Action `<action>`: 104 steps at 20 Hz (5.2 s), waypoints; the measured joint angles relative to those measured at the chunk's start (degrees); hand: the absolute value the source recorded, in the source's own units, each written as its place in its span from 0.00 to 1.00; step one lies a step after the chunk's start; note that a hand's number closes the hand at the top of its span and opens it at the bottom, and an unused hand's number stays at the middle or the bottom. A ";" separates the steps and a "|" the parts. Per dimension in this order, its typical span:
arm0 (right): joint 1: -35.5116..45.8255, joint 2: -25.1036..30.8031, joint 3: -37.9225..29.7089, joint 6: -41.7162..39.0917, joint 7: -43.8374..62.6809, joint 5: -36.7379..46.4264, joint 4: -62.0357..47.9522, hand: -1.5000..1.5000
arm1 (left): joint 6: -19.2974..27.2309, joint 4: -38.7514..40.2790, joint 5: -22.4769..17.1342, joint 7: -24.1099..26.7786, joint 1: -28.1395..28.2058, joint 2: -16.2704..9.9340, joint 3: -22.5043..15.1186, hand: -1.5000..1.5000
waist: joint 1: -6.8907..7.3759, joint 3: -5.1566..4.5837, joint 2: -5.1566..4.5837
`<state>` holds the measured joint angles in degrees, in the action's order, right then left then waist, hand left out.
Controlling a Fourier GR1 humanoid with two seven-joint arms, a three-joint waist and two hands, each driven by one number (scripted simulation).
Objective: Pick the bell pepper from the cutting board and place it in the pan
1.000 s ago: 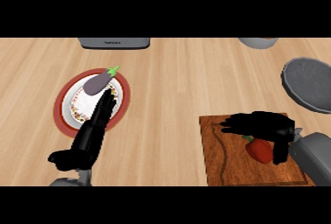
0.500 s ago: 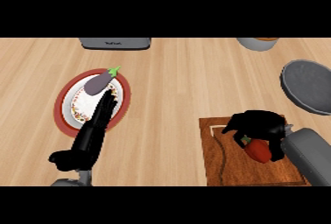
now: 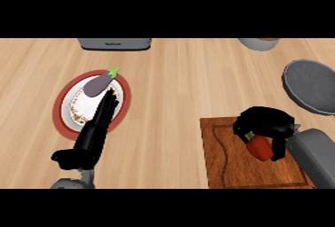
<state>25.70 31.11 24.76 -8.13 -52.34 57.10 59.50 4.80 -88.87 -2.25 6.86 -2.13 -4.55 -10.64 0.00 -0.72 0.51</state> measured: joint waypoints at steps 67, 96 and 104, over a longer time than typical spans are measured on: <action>20.22 6.58 -57.61 17.82 27.12 -21.16 -47.01 0.00 | -3.34 -1.45 1.15 -1.50 -2.37 1.00 -0.12 0.50 | 4.72 1.22 -2.46; 3.43 18.06 -69.17 -16.38 8.16 -36.67 -48.35 0.00 | -2.92 -1.55 1.42 -0.62 0.44 1.07 1.31 0.50 | 1.54 1.08 -1.28; 1.51 18.67 -67.25 -16.13 7.63 -36.79 -47.12 0.00 | -3.36 0.70 0.98 0.06 -1.38 1.23 2.62 0.50 | 1.30 1.04 -1.15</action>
<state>27.21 49.78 -42.49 -24.25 -44.71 20.31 12.38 1.44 -88.16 -1.27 6.92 -3.51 -3.33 -8.02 1.30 0.32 -0.64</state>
